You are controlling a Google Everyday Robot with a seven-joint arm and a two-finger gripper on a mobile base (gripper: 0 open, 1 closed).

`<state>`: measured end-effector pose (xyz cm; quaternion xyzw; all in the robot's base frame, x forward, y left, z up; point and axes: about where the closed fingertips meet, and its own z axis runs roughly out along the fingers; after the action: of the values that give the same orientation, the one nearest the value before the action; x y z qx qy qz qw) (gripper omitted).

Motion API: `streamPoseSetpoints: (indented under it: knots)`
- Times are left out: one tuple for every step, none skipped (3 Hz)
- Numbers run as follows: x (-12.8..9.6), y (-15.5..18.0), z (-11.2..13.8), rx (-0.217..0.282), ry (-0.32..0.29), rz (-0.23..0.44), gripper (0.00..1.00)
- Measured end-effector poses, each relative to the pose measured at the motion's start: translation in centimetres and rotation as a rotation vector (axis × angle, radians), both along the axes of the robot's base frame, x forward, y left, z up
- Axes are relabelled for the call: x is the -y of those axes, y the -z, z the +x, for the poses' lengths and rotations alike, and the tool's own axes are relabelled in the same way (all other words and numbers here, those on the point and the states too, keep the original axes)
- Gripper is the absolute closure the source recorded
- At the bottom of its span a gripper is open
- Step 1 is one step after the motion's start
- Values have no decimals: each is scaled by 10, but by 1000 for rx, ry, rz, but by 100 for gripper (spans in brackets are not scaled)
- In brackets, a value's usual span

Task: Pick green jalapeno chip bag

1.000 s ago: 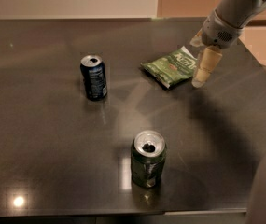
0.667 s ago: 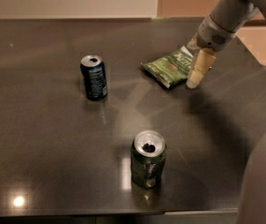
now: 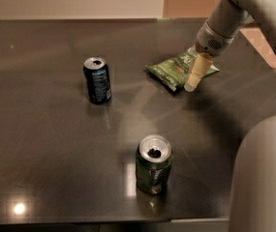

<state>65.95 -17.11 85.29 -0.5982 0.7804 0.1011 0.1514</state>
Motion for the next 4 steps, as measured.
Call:
streamPoseSetpoints:
  knots:
    - [-3,8,10,-12,27,1,0]
    - [-10,16,17,-23,43,1,0]
    - [-16,23,20,-30,48,0,0]
    - [-22,28,19,-41,39,-8,18]
